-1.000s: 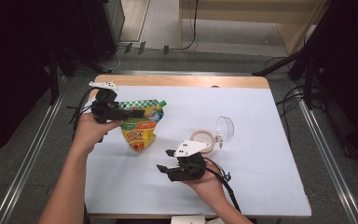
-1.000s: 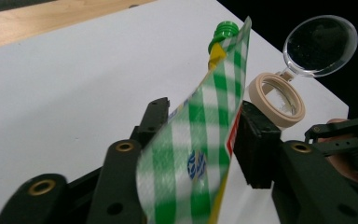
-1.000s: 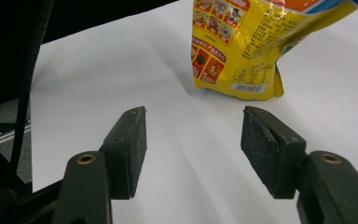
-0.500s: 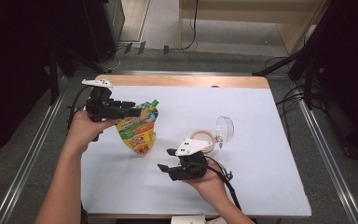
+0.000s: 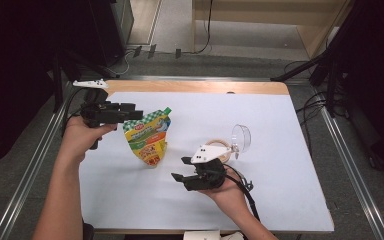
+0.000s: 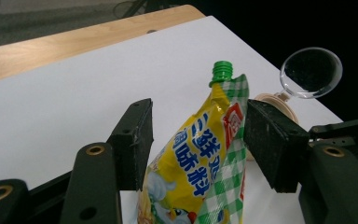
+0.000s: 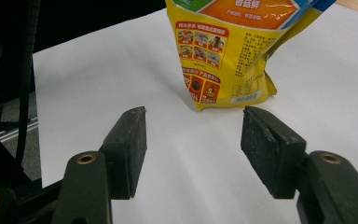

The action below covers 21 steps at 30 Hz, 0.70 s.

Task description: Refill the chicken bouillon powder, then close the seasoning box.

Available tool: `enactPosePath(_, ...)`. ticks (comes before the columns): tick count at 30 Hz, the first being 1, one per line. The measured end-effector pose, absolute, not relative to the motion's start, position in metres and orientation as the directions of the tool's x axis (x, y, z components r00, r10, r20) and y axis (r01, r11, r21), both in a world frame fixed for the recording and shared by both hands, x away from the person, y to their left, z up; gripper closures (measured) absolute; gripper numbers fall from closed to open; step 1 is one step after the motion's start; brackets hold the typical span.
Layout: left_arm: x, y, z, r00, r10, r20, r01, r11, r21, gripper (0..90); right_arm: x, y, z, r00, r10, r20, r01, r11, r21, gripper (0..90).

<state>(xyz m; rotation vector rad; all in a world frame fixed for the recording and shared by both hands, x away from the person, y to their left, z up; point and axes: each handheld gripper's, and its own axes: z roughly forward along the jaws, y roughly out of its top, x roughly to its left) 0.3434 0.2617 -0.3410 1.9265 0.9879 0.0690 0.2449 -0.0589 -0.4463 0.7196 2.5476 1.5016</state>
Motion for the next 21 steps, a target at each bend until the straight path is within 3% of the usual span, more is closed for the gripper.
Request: enactPosePath(21, 0.349, 0.282, -0.354, 0.607, 0.733, -0.308, 0.636, -0.216, 0.741, 40.5, 0.255, -0.076, -0.429, -0.867, 0.467, 0.175, 0.380, 0.394, 0.837, 42.2)
